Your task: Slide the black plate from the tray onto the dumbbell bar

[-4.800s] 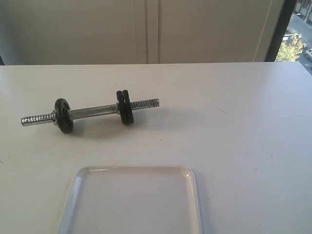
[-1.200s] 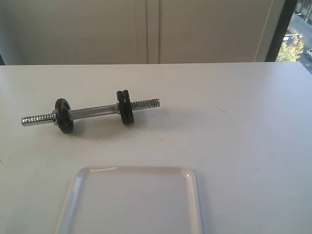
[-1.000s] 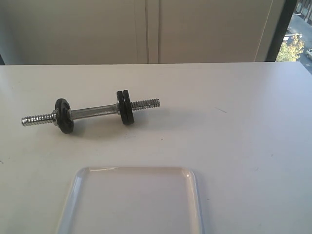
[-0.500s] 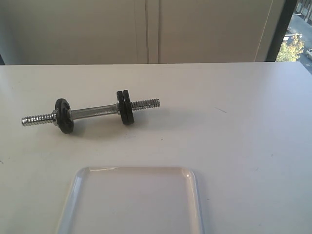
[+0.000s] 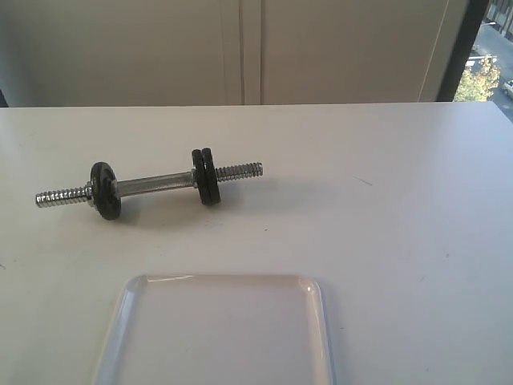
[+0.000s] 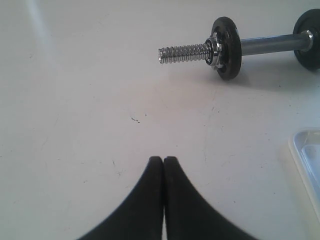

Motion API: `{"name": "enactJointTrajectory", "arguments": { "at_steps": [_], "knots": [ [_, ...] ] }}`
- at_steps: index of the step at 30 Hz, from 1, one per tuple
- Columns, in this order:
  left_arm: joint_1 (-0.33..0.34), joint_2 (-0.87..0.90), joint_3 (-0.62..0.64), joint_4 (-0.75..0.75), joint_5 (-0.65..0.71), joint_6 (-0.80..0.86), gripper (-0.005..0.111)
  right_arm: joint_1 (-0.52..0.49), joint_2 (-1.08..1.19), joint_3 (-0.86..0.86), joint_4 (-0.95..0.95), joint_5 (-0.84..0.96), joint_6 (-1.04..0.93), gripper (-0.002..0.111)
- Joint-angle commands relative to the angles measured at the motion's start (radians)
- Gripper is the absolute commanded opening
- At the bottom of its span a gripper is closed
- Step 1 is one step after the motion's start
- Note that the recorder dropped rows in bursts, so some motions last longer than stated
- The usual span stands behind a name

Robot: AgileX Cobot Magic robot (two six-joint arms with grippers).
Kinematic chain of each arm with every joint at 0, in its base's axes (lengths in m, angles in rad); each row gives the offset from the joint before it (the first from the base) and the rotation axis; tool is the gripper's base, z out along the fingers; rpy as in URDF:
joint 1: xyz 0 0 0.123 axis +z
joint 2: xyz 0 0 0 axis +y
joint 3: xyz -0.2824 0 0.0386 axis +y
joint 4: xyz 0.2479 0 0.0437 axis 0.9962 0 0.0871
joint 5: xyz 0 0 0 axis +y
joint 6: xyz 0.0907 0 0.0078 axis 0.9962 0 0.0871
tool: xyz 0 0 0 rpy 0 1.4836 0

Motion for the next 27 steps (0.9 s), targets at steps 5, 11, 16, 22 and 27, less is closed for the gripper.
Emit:
{"name": "enactJointTrajectory", "arguments": {
  "at_steps": [5, 11, 16, 22, 27],
  "knots": [
    [0.004, -0.004, 0.005, -0.011, -0.005, -0.003, 0.000, -0.005, -0.006, 0.005, 0.000, -0.015, 0.001, 0.000],
    [0.004, -0.004, 0.005, -0.011, -0.005, -0.003, 0.000, -0.005, -0.006, 0.005, 0.000, -0.015, 0.003, 0.000],
    [0.004, -0.004, 0.005, -0.011, -0.005, -0.003, 0.000, -0.005, -0.006, 0.005, 0.000, -0.015, 0.034, 0.000],
    [0.004, -0.004, 0.005, -0.011, -0.005, -0.003, 0.000, -0.005, -0.006, 0.005, 0.000, -0.015, 0.034, 0.000],
    [0.004, -0.004, 0.005, -0.011, -0.005, -0.003, 0.000, -0.005, -0.006, 0.005, 0.000, -0.015, 0.034, 0.000]
  ]
}}
